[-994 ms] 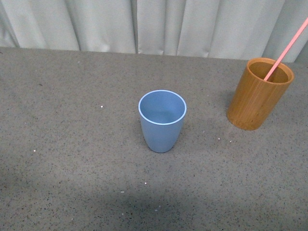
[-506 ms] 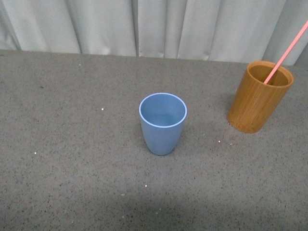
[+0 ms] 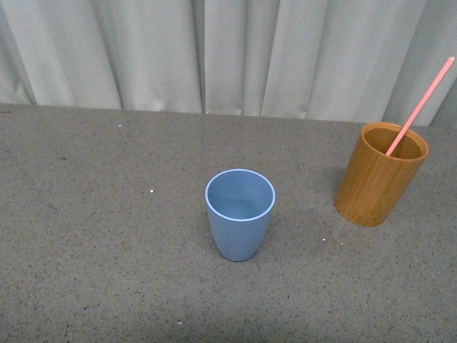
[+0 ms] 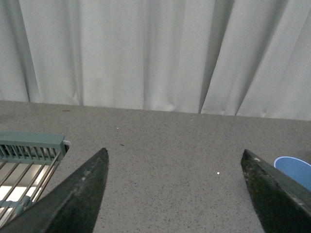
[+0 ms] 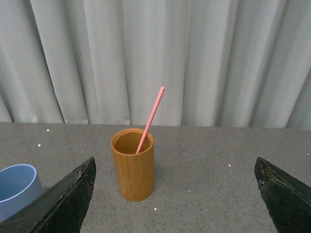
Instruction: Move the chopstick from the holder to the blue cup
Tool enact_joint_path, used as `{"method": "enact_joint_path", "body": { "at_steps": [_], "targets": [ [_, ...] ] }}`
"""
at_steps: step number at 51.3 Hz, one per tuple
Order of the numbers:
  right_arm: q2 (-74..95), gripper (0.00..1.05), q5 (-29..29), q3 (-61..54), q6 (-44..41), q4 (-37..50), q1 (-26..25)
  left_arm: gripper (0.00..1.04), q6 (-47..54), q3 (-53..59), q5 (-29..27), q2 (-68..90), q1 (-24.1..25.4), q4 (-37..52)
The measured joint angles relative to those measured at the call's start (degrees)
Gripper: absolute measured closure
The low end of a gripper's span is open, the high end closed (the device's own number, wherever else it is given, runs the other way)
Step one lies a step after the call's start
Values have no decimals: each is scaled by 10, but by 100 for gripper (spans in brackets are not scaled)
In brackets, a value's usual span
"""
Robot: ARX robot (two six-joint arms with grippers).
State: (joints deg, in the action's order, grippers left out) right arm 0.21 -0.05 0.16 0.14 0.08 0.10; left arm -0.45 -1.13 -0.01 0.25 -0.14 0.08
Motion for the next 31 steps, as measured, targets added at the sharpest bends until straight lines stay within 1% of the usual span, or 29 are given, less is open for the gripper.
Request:
{"method": "enact_joint_path", "body": {
  "at_steps": [2, 4, 5, 7, 9, 13, 20, 26, 31],
  "targets": [
    [7, 10, 14, 4, 11, -12, 3, 17, 0, 0, 0, 0, 0, 0],
    [38, 10, 49, 19, 38, -38, 9, 12, 0, 0, 0, 0, 0, 0],
    [64, 10, 64, 22, 54, -31, 12, 8, 0, 0, 0, 0, 0, 0],
    [105, 10, 79, 24, 68, -9, 13, 5, 0, 0, 0, 0, 0, 0],
    [149, 10, 86, 24, 79, 24, 13, 7, 1, 0, 0, 0, 0, 0],
    [264, 10, 93, 25, 90, 125, 11, 7, 1, 0, 0, 0, 0, 0],
    [471, 10, 92, 44, 81, 296, 7, 7, 2, 0, 0, 0, 0, 0],
    [626, 10, 85, 84, 69, 387, -4, 7, 2, 0, 0, 0, 0, 0],
    [724, 10, 79, 134, 72, 396, -26, 7, 2, 0, 0, 0, 0, 0]
  ]
}}
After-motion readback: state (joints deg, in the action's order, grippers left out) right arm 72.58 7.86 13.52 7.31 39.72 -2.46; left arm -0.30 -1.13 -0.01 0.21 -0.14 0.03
